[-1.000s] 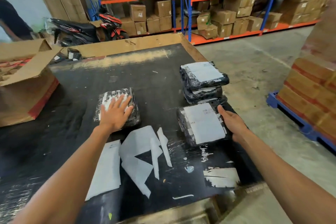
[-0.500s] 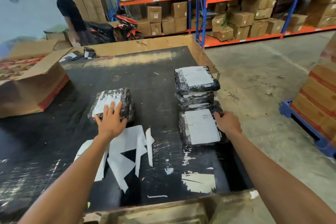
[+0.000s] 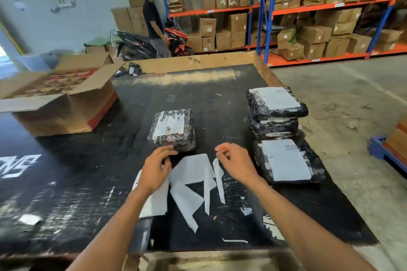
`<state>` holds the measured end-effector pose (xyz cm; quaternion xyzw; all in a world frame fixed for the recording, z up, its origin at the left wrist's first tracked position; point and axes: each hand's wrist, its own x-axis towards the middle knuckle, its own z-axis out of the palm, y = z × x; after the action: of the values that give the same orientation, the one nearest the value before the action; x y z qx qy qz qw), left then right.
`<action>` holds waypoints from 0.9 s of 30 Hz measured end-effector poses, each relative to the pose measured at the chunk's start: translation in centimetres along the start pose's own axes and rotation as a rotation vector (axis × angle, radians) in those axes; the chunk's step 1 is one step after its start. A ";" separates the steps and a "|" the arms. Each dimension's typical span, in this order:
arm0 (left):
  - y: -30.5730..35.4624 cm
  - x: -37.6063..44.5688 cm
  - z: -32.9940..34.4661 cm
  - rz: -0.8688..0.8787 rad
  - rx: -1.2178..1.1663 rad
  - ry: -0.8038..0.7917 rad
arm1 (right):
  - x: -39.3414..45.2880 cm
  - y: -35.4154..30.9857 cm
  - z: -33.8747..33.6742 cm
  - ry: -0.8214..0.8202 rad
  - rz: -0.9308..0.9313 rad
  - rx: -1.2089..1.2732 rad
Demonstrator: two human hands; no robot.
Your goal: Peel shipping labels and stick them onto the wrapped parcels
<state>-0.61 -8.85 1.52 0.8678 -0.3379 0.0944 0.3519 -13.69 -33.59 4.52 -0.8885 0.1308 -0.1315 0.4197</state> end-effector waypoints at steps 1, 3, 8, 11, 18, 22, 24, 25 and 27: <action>-0.9 -0.9 -0.9 -0.025 -0.015 -0.001 | -0.1 -1.5 1.9 -0.083 -0.023 0.048; -2.9 -2.3 -2.0 -0.109 -0.061 0.025 | -0.5 -3.6 4.9 -0.232 -0.041 0.067; -7.3 -5.2 -4.2 -0.315 -0.155 -0.068 | 0.4 -6.4 12.3 -0.296 0.087 0.027; -7.8 -6.6 -3.4 -0.372 -0.006 -0.207 | 1.1 -6.6 14.3 -0.287 0.146 -0.083; -7.6 -7.1 -2.6 -0.349 0.247 -0.194 | 1.9 -6.8 16.2 -0.227 0.341 -0.043; -7.6 -7.0 -2.6 -0.362 0.248 -0.194 | 2.4 -6.1 16.4 -0.209 0.450 0.133; -7.6 -7.0 -2.5 -0.365 0.268 -0.211 | 2.6 -5.8 16.4 -0.194 0.499 0.243; -7.7 -6.9 -2.5 -0.367 0.272 -0.213 | 2.7 -5.7 16.4 -0.185 0.516 0.287; -7.6 -6.9 -2.4 -0.370 0.267 -0.199 | 2.8 -5.7 16.2 -0.194 0.518 0.333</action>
<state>-0.67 0.35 -3.66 0.9588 -0.1906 -0.0136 0.2104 -4.86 -19.50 -0.67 -0.7532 0.2885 0.0454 0.5894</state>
